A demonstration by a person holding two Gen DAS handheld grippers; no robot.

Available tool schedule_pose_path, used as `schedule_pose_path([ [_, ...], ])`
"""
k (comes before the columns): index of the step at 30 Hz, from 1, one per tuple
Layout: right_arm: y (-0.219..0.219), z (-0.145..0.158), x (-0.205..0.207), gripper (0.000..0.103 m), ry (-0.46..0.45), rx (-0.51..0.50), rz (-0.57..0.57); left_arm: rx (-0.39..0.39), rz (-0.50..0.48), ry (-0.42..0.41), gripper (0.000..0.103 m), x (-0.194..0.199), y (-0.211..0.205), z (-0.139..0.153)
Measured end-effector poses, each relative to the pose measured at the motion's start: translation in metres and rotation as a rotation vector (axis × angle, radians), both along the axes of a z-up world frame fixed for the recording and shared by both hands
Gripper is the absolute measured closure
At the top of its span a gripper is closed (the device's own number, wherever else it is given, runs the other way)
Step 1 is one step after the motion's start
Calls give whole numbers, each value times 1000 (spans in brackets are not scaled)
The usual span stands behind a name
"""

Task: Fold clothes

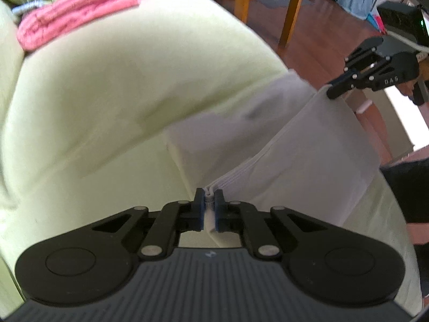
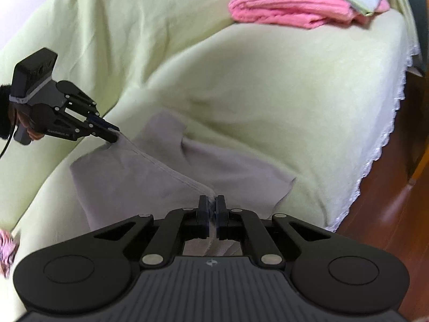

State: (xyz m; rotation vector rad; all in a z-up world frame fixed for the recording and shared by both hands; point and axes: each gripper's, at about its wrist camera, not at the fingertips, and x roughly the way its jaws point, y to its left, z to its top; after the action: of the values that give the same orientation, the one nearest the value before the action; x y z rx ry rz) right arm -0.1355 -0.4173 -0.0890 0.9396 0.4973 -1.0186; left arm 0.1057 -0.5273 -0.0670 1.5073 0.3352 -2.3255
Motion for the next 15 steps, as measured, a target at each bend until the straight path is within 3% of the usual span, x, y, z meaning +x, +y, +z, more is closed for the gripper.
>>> schedule_pose_path([
  [9, -36, -13, -21, 100, 53, 15, -86, -32, -42, -13, 99, -36, -42, -16],
  [15, -37, -25, -23, 100, 58, 39, -100, -34, -58, -11, 99, -44, -50, -25],
])
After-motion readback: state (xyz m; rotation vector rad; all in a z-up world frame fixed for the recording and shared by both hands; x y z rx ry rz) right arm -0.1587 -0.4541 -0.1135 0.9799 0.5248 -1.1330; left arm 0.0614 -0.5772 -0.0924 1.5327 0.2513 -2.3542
